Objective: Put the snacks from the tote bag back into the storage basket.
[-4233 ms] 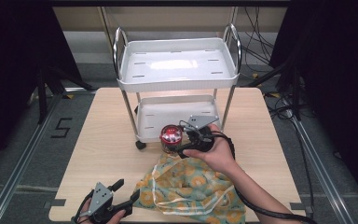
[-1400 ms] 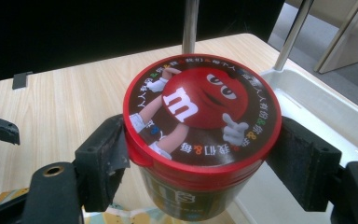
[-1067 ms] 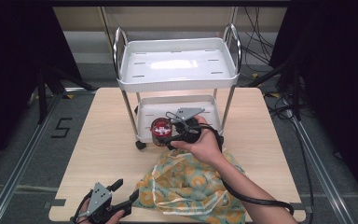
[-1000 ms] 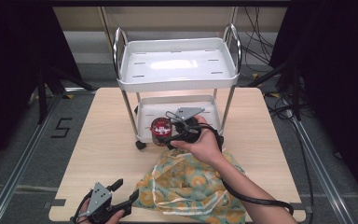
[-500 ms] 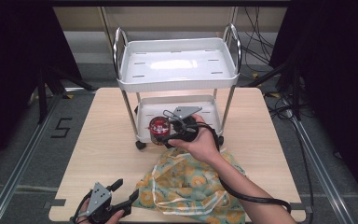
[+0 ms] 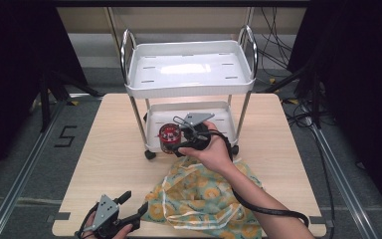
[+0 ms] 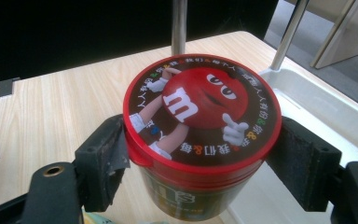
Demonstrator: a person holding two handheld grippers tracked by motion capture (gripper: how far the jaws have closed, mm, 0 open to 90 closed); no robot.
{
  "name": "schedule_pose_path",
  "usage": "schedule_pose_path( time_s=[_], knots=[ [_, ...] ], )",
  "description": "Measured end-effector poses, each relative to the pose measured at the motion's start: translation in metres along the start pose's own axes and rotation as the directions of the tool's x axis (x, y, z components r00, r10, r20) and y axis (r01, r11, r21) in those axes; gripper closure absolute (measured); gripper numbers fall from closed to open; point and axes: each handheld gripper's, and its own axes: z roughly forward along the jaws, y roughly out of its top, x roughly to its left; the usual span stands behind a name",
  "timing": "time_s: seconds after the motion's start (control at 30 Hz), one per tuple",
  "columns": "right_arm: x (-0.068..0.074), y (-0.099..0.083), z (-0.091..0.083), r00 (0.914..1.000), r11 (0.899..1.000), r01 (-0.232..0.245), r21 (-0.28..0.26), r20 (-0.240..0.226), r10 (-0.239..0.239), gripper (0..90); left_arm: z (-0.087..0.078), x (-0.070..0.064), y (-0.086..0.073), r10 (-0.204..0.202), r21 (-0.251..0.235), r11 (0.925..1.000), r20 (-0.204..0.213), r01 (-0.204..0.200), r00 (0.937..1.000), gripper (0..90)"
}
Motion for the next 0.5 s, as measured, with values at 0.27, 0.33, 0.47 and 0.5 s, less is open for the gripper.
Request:
schedule_pose_path(
  time_s=[0.27, 0.33, 0.47, 0.5],
  knots=[
    [-0.0013, 0.0005, 0.0014, 0.9998, 1.0, -0.018, 0.004, 0.006, 0.018, 26.1, -0.0003, -0.0003, 0.0001, 0.001, 0.001, 1.0, -0.004, -0.001, 1.0, 29.6],
    [-0.0023, 0.0007, 0.002, 0.9998, 1.0, -0.004, -0.009, 0.019, 0.004, 26.1, -0.0002, -0.0003, 0.0, -0.001, 0.001, 1.0, -0.003, 0.001, 1.0, 29.6],
    [-0.0023, 0.0009, 0.0026, 0.9995, 1.0, -0.024, 0.001, 0.019, 0.024, 26.1, -0.0002, -0.0002, 0.0001, 0.0, 0.0, 1.0, -0.003, 0.0, 1.0, 29.5],
    [-0.0038, 0.0012, 0.0026, 0.9997, 1.0, -0.008, -0.002, 0.021, 0.008, 26.1, -0.0002, -0.0001, 0.0001, -0.001, 0.0, 1.0, -0.003, 0.001, 1.0, 29.6]
  ],
)
